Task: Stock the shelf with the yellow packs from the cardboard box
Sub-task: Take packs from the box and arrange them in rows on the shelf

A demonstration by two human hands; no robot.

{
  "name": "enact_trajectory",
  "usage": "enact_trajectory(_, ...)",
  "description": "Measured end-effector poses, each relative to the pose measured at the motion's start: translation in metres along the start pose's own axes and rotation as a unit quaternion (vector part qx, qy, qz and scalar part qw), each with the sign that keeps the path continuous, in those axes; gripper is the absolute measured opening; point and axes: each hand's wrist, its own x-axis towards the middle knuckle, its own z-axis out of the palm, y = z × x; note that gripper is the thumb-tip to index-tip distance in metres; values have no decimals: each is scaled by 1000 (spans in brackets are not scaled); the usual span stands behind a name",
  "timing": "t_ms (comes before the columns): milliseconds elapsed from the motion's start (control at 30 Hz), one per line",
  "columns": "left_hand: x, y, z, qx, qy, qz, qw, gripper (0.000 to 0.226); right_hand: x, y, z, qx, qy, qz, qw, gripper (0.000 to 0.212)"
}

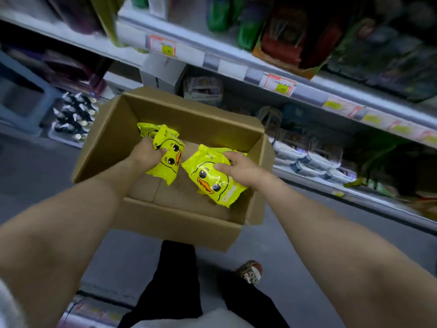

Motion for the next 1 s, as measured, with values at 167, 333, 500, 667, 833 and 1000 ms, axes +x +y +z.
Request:
enact_trajectory(167, -63, 71, -24, -50, 6, 51, 997, 62, -84, -18, -73, -36, 65, -16, 997, 31)
enact_trajectory(333, -133, 165, -41, -73, 4, 141, 987, 68, -157, -12, -142, 12, 85, -17, 996, 38)
enact_trajectory(500, -218, 258, -56, 12, 47, 184, 982, 32, -220, -10, -199, -52, 125, -75, 988, 33)
enact_trajectory(667, -249, 323, -75, 46, 75, 242, 966, 39, -269, -23, -265, -239, 243, -140, 930, 39)
enact_trajectory(833, -257, 394, -100, 114, 96, 292, 945, 62, -309, -41, -319, -295, 266, -175, 901, 34)
enact_trajectory(1000, -240, 475, -114, 167, 101, 330, 924, 70, -323, -51, -368, -330, 277, -169, 886, 38)
